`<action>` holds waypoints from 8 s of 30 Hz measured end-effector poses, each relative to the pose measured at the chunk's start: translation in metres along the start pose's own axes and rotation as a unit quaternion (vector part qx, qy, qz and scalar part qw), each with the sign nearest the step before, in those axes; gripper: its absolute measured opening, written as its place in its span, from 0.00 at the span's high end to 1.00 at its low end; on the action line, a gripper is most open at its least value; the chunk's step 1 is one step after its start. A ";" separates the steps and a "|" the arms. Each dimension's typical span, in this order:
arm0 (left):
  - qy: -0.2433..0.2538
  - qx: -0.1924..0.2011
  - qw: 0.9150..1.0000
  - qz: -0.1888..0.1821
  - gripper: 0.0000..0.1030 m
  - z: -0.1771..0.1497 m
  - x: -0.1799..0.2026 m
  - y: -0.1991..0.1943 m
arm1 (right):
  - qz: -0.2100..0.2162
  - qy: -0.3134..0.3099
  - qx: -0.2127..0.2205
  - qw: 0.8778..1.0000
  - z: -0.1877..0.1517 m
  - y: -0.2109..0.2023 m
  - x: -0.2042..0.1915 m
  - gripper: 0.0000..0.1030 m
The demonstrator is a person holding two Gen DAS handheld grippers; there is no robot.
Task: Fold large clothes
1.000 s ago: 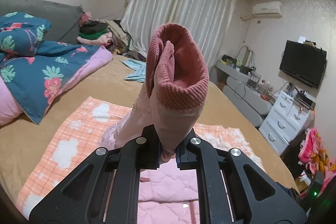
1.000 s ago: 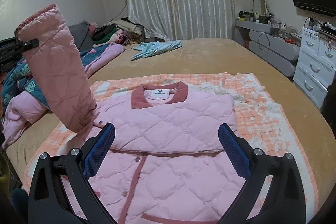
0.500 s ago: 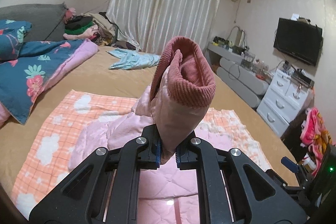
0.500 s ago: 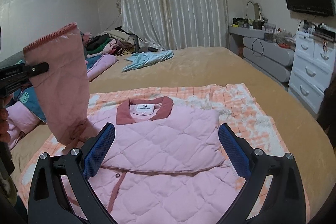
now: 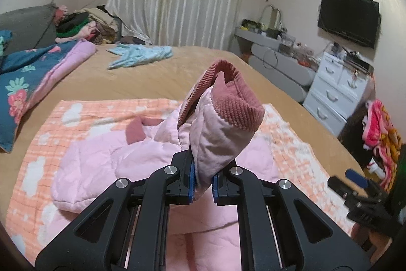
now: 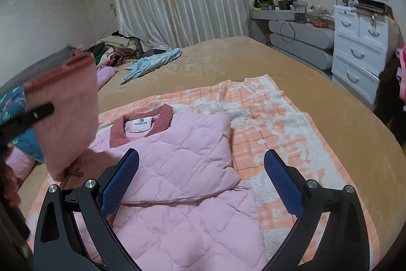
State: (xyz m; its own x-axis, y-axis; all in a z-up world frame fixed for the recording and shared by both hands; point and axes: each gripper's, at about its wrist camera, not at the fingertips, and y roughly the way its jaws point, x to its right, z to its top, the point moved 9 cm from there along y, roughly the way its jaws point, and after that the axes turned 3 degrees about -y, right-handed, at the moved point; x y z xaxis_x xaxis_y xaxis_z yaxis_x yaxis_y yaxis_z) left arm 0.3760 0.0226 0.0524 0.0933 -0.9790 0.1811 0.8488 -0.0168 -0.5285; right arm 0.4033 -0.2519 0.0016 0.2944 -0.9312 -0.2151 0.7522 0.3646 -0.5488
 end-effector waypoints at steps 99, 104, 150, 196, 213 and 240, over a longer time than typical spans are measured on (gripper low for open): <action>0.024 -0.180 0.980 0.087 0.09 -0.101 -0.133 0.095 | 0.031 -0.098 -0.093 0.990 -0.043 0.110 -0.064 0.47; 0.010 -0.195 0.977 0.084 0.09 -0.110 -0.144 0.101 | 0.067 -0.146 -0.090 0.983 -0.051 0.108 -0.098 0.39; 0.007 -0.159 0.984 0.075 0.09 -0.088 -0.112 0.032 | 0.076 -0.085 -0.089 0.989 -0.057 0.052 -0.092 0.05; 0.018 -0.073 0.996 0.048 0.09 -0.069 -0.090 -0.120 | 0.070 -0.058 -0.023 0.996 -0.055 -0.088 -0.116 0.04; 0.023 -0.065 0.996 0.054 0.09 -0.087 -0.089 -0.148 | 0.063 -0.073 -0.009 0.995 -0.064 -0.121 -0.119 0.04; 0.022 -0.075 0.995 0.067 0.09 -0.137 -0.105 -0.169 | 0.043 -0.088 -0.021 0.995 -0.103 -0.140 -0.100 0.04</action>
State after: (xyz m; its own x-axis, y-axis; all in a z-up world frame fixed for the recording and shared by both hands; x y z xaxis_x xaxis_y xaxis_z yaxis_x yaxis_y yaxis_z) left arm 0.1513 0.1006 0.0088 0.1748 -0.9823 0.0668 0.7433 0.0871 -0.6632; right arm 0.2080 -0.2099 0.0171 0.4574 -0.8811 -0.1204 0.6959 0.4389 -0.5684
